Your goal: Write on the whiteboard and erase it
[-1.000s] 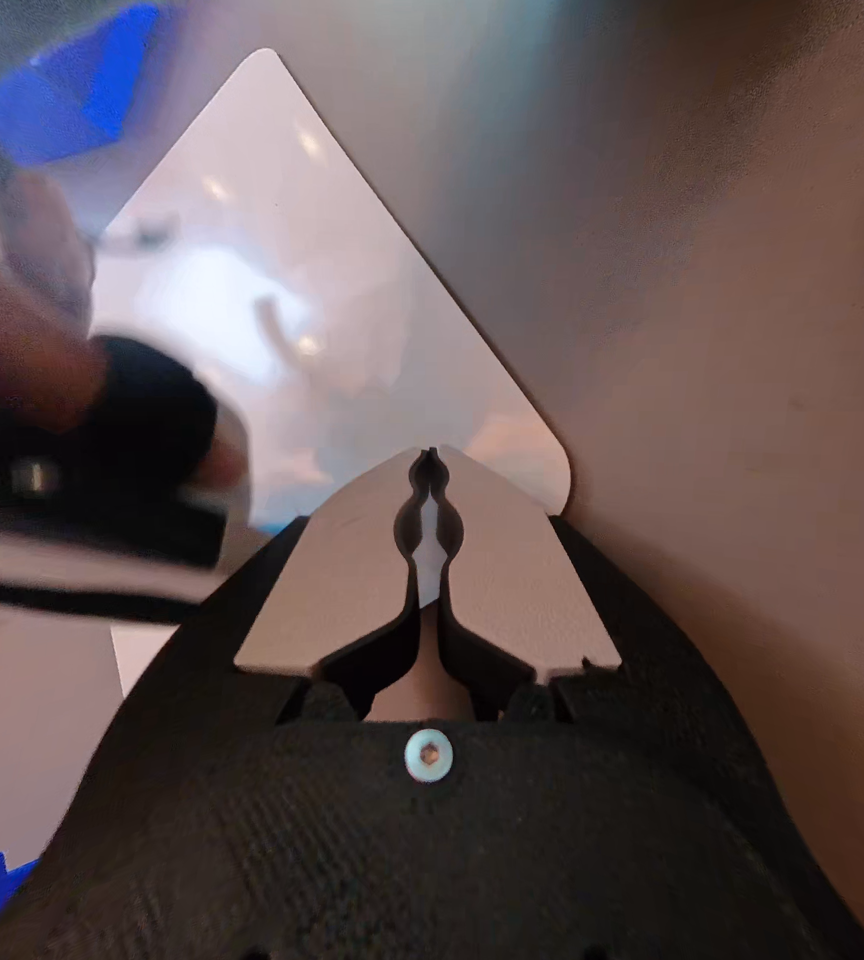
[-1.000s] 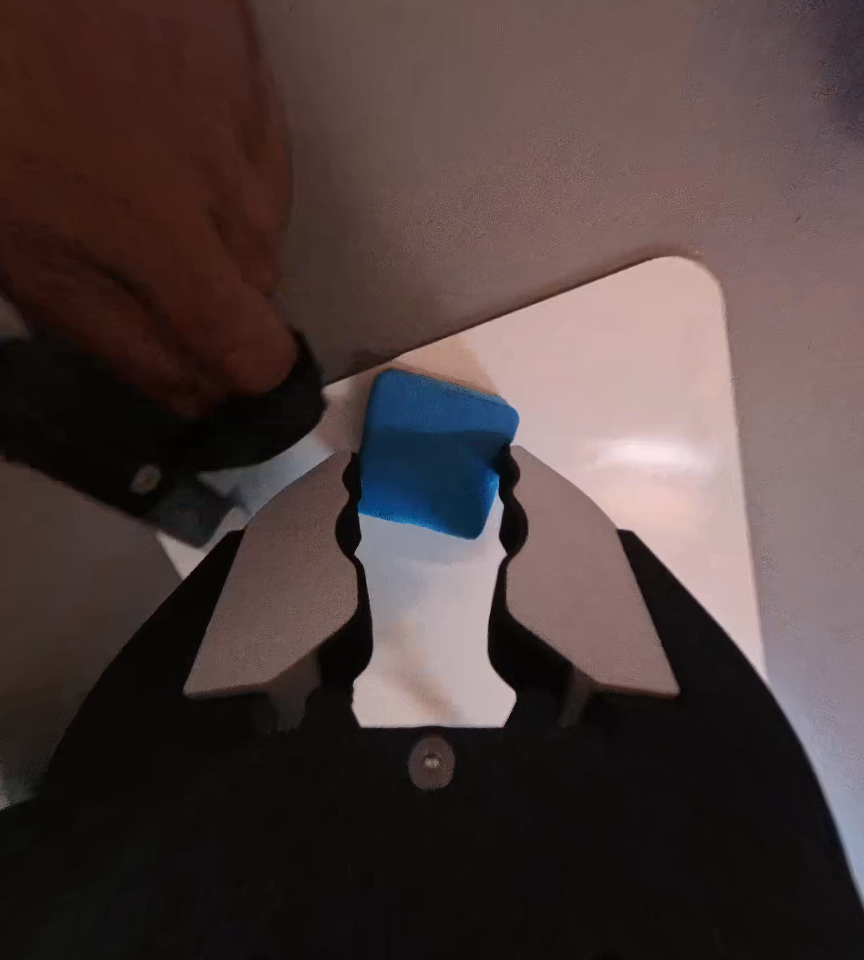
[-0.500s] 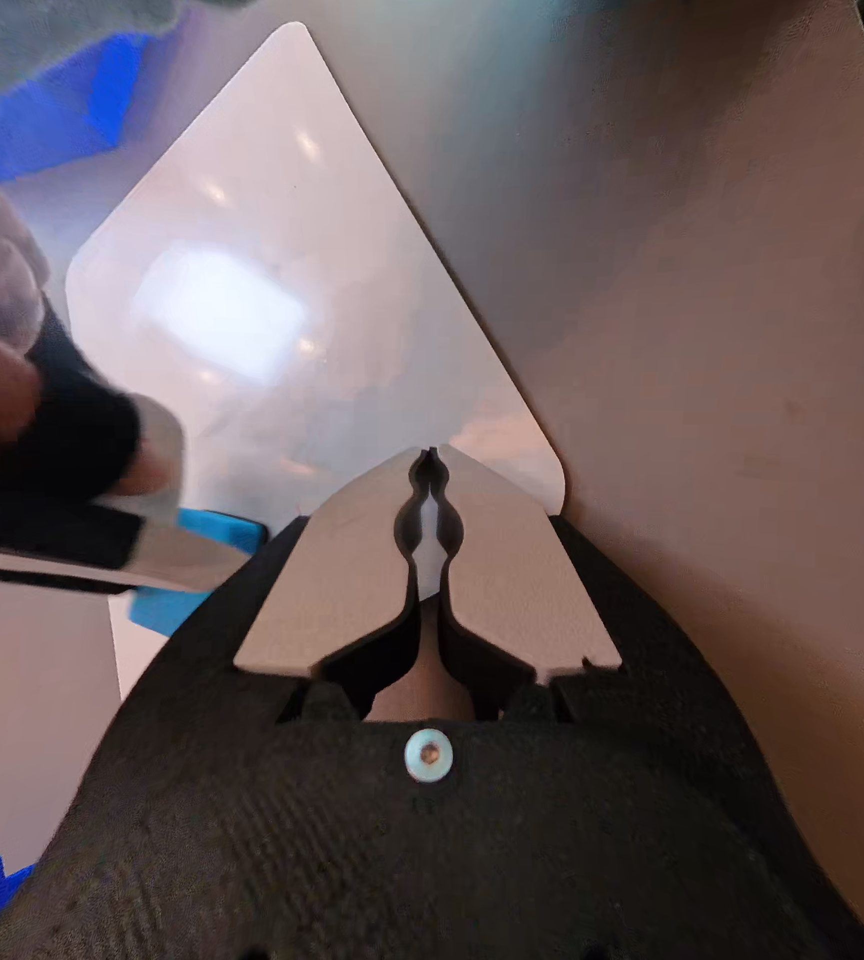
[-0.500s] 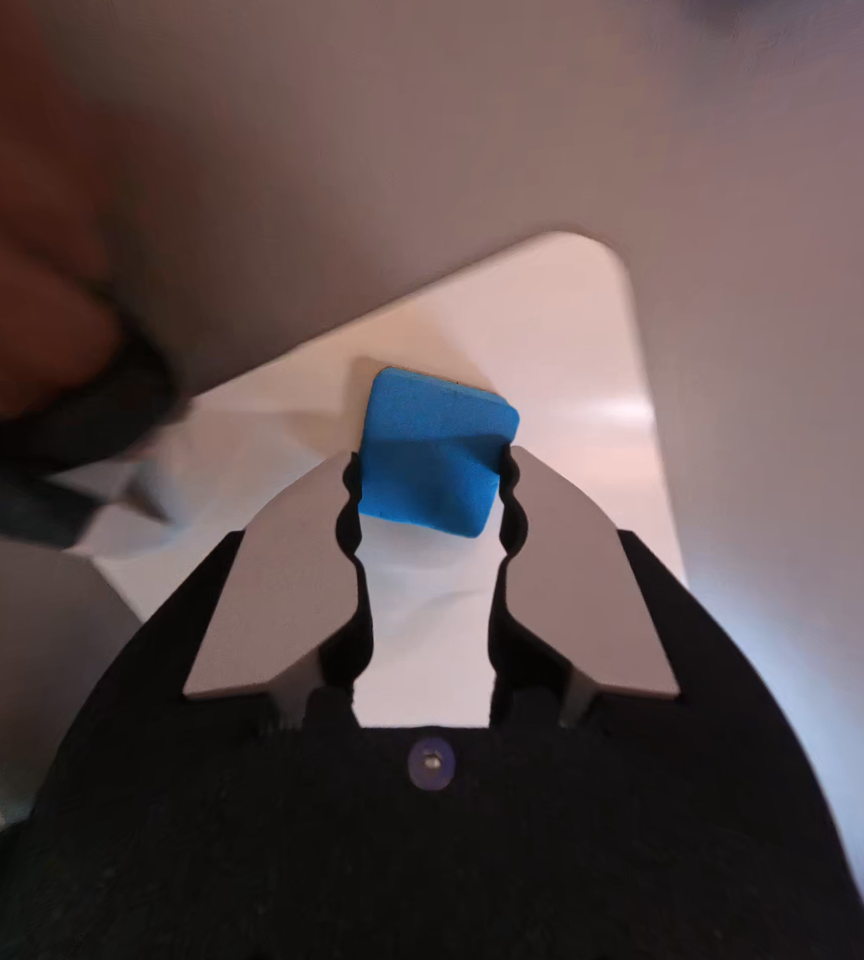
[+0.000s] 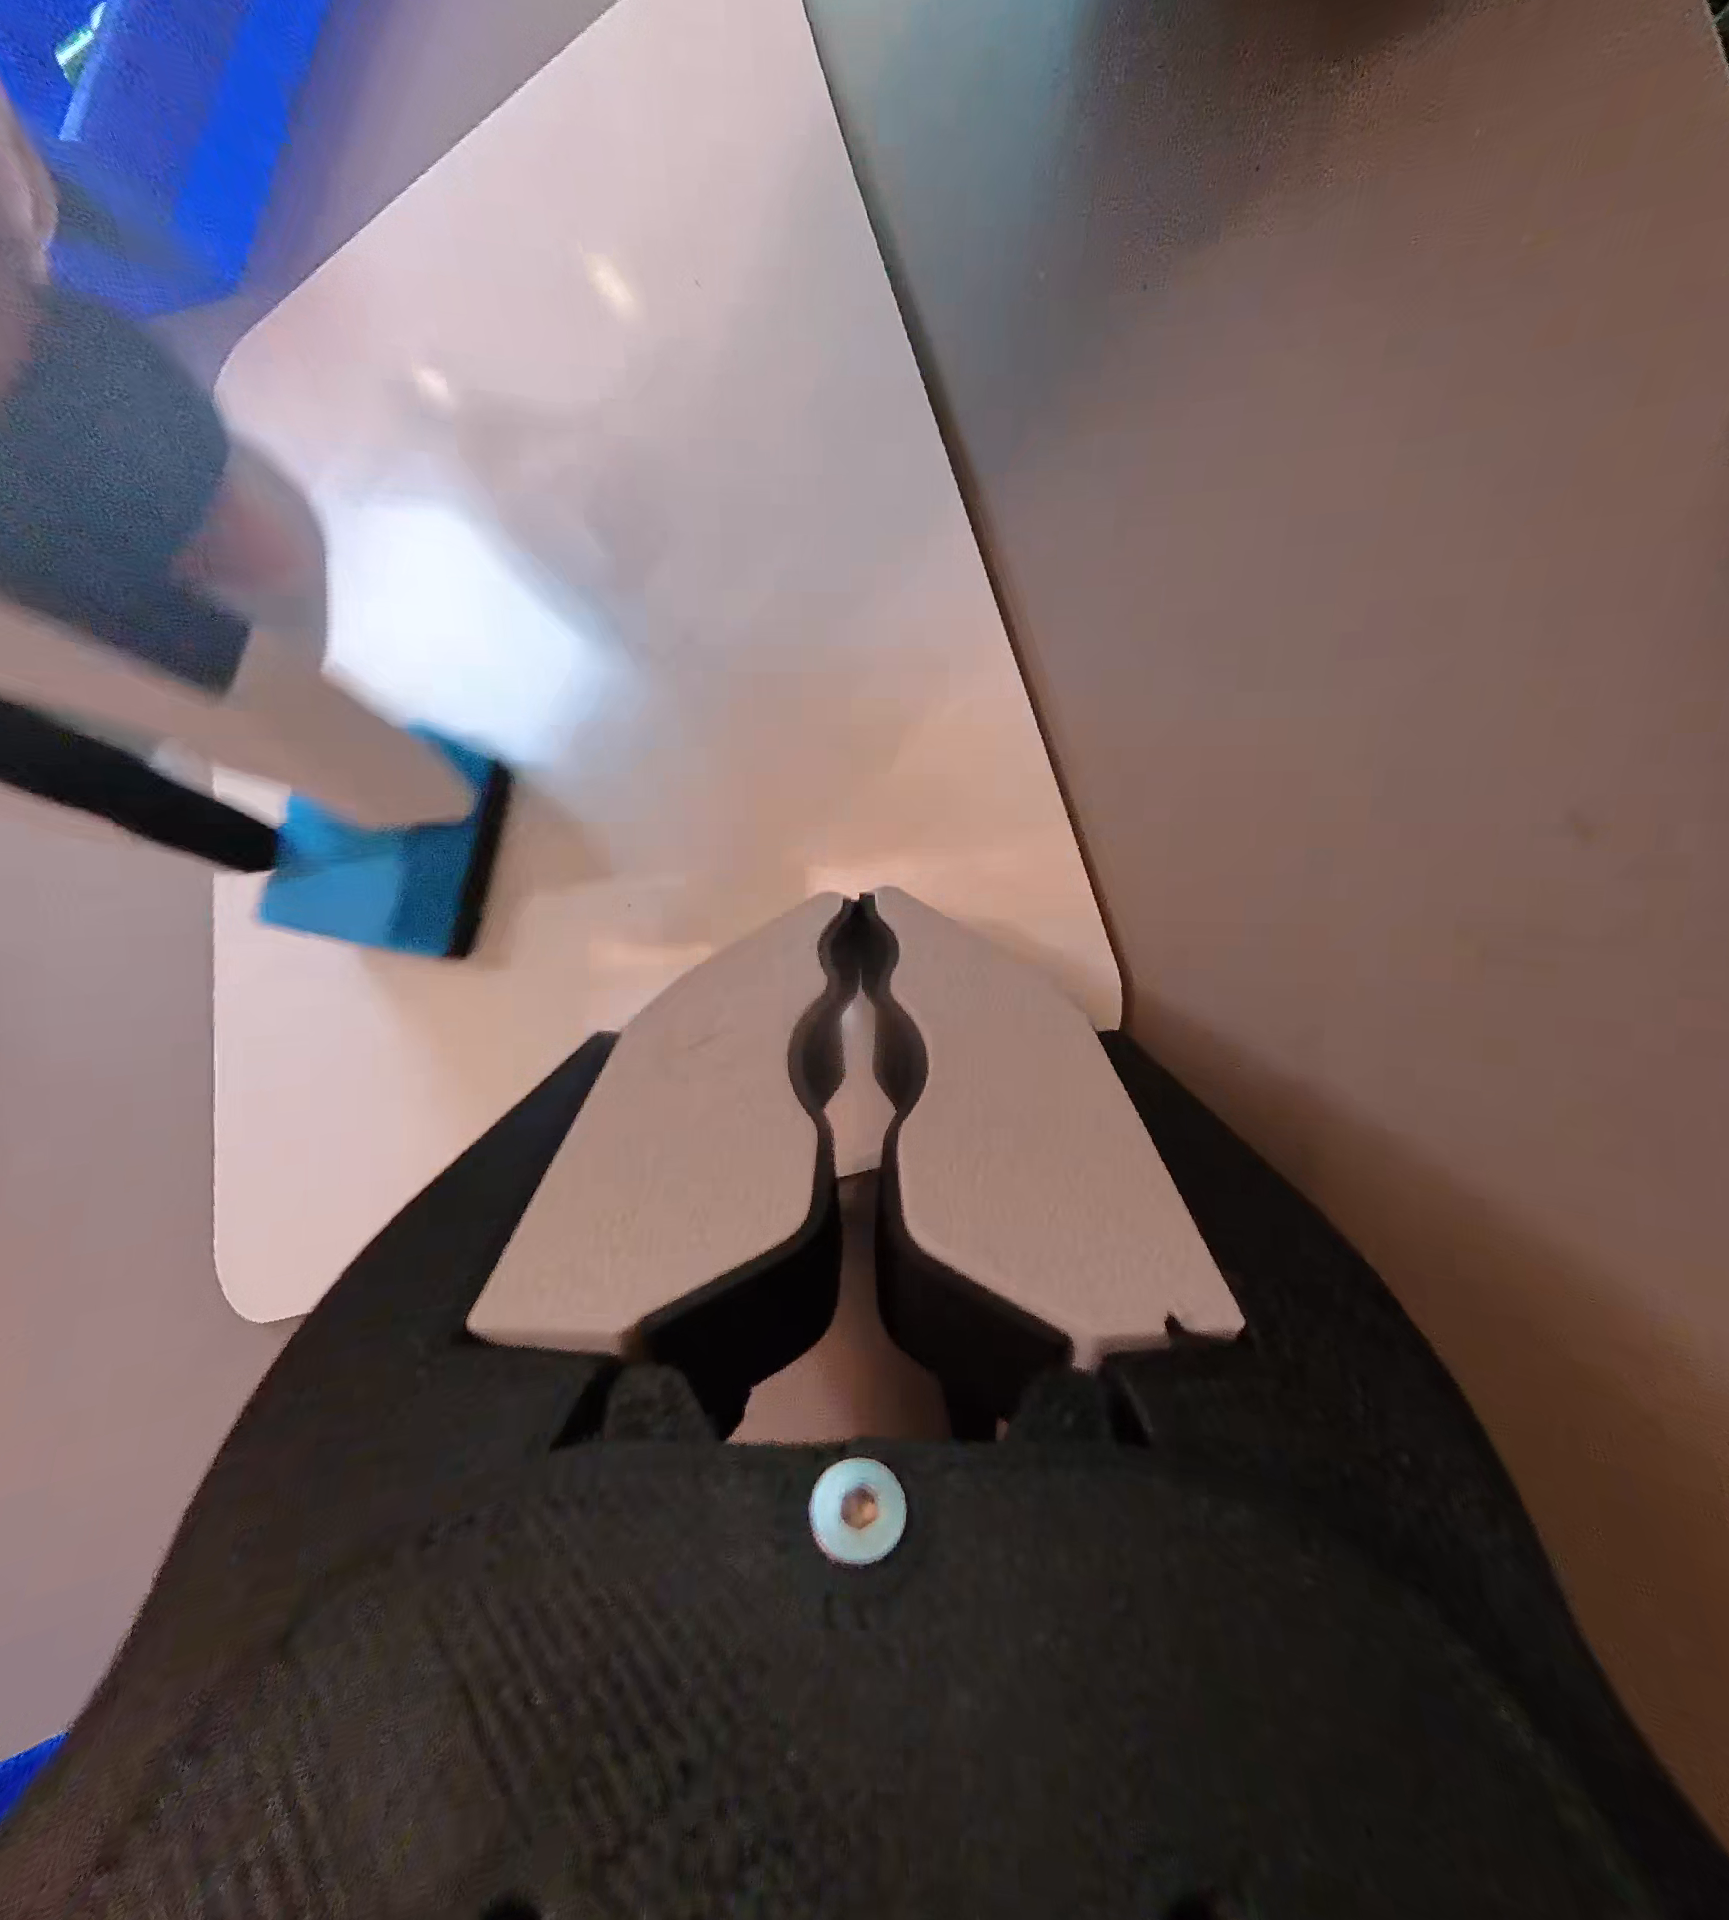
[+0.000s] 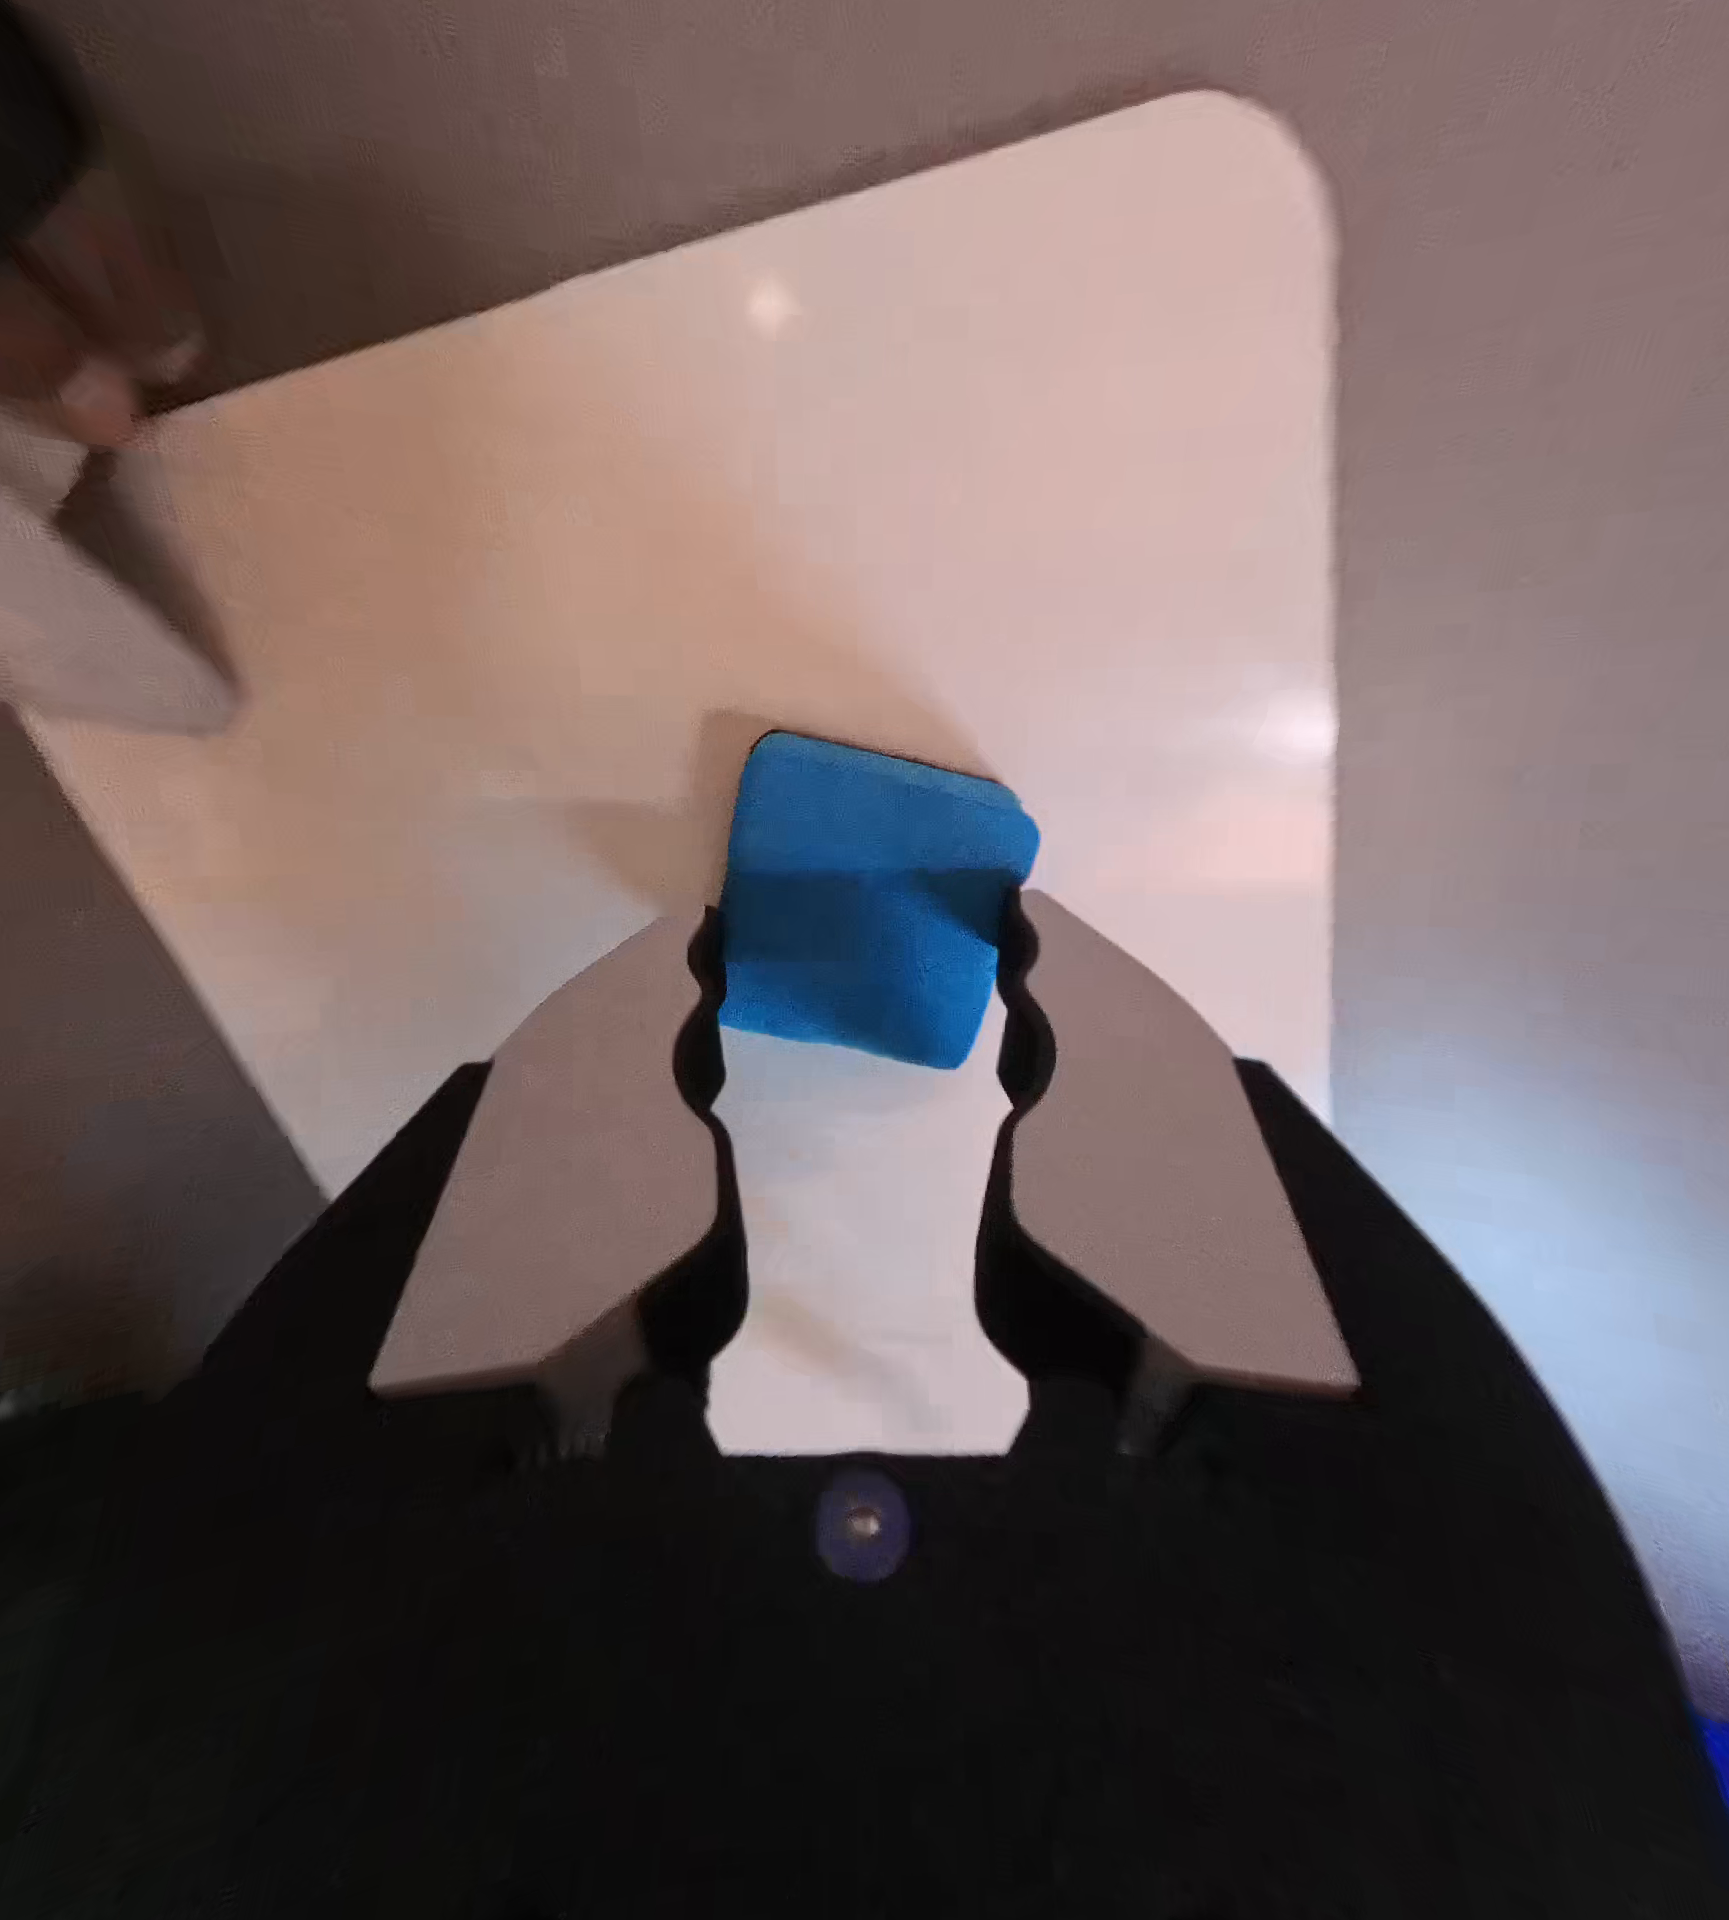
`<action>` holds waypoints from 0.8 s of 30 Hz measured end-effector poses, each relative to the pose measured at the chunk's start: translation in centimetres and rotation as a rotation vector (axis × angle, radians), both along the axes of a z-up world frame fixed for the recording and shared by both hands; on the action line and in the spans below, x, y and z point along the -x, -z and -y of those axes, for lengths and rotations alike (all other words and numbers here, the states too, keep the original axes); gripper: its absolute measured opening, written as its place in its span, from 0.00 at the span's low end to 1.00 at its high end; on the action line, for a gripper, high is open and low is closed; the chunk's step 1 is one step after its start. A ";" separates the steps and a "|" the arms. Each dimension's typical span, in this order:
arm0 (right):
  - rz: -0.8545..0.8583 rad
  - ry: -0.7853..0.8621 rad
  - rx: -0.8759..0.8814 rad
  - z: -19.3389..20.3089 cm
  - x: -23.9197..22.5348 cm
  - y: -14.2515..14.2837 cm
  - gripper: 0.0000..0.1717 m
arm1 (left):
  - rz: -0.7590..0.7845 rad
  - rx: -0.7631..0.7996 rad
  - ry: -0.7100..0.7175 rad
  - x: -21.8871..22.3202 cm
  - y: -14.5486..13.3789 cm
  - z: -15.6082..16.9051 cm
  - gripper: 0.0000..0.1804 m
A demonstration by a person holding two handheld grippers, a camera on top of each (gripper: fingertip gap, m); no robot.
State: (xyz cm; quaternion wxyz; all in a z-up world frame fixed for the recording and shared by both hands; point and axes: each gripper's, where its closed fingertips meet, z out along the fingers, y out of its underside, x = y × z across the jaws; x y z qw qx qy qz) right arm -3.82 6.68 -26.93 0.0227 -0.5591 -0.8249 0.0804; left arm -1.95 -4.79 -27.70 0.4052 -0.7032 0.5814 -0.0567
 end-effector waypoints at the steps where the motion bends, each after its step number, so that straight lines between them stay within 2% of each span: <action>1: 0.024 -0.058 0.053 1.9 -0.7 -0.1 0.30 | 0.005 0.005 0.002 0.0 0.0 0.0 0.00; 3: 0.004 -0.177 0.074 5.3 0.1 -0.1 0.30 | 0.014 0.012 0.006 -0.1 0.0 -0.1 0.00; 5: -0.050 -0.237 -0.018 5.5 2.5 0.0 0.30 | 0.011 0.010 0.006 -0.1 0.0 0.0 0.00; 7: -0.115 -0.075 -0.063 2.1 4.6 0.0 0.30 | 0.003 0.004 0.005 -0.2 0.0 0.1 0.00; 10: -0.057 0.192 -0.057 -4.2 1.4 0.2 0.30 | -0.001 0.003 -0.001 0.0 0.0 0.0 0.00; 11: -0.013 0.223 -0.061 -5.0 -0.5 0.2 0.30 | -0.001 0.001 -0.002 0.0 0.0 0.0 0.00; 13: 0.067 0.171 -0.048 -3.9 -3.2 0.2 0.30 | 0.007 0.010 0.001 0.0 0.0 0.0 0.00; 15: 0.072 0.107 -0.070 -3.3 -3.5 0.1 0.30 | 0.016 0.019 0.002 0.0 0.0 -0.1 0.00; 16: 0.042 0.148 -0.144 -5.2 -3.0 0.1 0.30 | 0.017 0.022 0.001 0.0 0.0 -0.1 0.00; 17: 0.008 0.261 -0.218 -8.1 -2.5 -0.2 0.30 | 0.016 0.021 0.000 0.0 0.0 -0.1 0.00; 19: -0.102 0.594 -0.307 -14.6 -2.7 -1.0 0.30 | 0.006 0.010 -0.004 0.1 0.0 0.0 0.00; 21: -0.174 0.862 -0.238 -18.3 -4.3 -0.9 0.30 | 0.002 0.008 -0.007 0.3 0.0 0.0 0.00; 24: -0.147 1.007 -0.199 -20.1 -7.5 0.2 0.31 | 0.015 0.016 -0.005 0.4 0.0 -0.1 0.00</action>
